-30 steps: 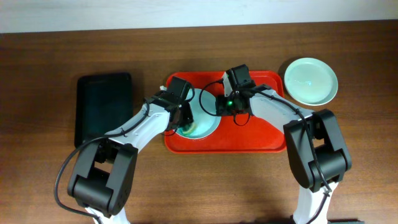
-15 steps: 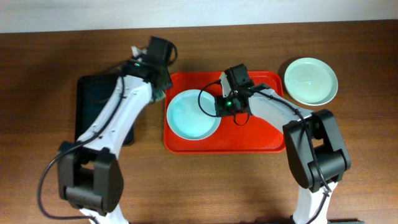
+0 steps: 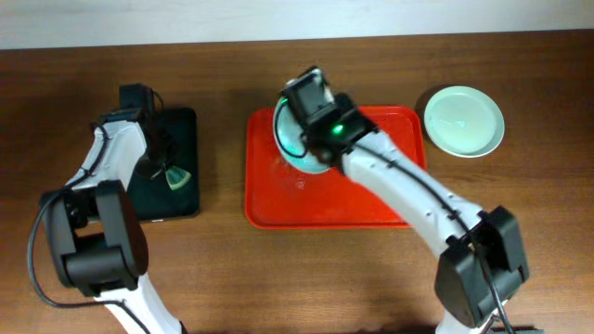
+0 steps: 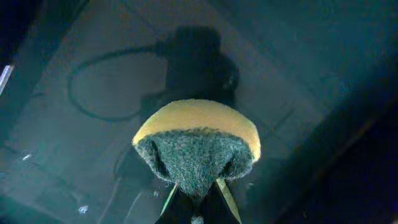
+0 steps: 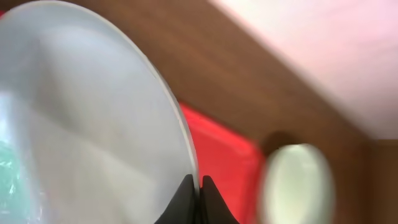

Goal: Clean dirty plates on tray and stack at the side
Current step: 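Lift the white plate with the right gripper and stack it on the side plates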

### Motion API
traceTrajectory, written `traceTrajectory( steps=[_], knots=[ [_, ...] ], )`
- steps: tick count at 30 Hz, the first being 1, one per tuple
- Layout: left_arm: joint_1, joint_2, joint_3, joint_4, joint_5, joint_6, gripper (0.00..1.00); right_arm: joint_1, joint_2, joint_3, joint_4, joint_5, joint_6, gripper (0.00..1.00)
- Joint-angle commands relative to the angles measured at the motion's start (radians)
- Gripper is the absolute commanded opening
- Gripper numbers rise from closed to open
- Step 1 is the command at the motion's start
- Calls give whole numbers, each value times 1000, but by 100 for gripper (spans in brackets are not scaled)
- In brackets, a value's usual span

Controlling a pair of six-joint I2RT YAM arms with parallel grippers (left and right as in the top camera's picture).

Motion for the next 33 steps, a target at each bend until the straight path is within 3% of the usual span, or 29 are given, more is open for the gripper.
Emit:
traceTrajectory(
  steps=[1, 4, 5, 6, 7, 8, 11, 14, 17, 19, 21, 25, 29, 33],
  knots=[
    [14, 24, 3, 26, 15, 12, 1, 97, -24, 26, 51, 416, -211, 4],
    [14, 29, 3, 46, 15, 12, 31, 154, -24, 26, 122, 544, -355, 4],
    [14, 29, 3, 50, 15, 12, 56, 176, -24, 26, 165, 599, -422, 4],
    [14, 29, 3, 52, 15, 12, 67, 192, -24, 26, 202, 638, -479, 4],
    [14, 29, 3, 53, 15, 12, 86, 206, -24, 26, 240, 666, -530, 4],
    [14, 29, 3, 51, 15, 12, 99, 219, -24, 26, 288, 699, -597, 4],
    [14, 29, 3, 51, 15, 12, 99, 249, -24, 26, 408, 783, -760, 4],
    [14, 29, 3, 51, 15, 12, 99, 259, -24, 26, 460, 806, -797, 4],
    [14, 29, 3, 51, 15, 12, 99, 244, -23, 17, 436, 745, -549, 4],
    [14, 29, 3, 51, 15, 12, 99, 205, -23, 13, 184, 504, -316, 4],
    [14, 29, 3, 51, 15, 12, 99, 141, -23, 13, -16, 119, -183, 4],
    [14, 29, 3, 51, 15, 12, 99, -97, -32, 13, -81, -361, 263, 4],
    [14, 29, 3, 51, 15, 12, 99, -467, -20, 13, -68, -990, 335, 4],
    [14, 29, 3, 51, 15, 12, 99, -747, 6, 2, -109, -1035, 335, 4]
  ],
)
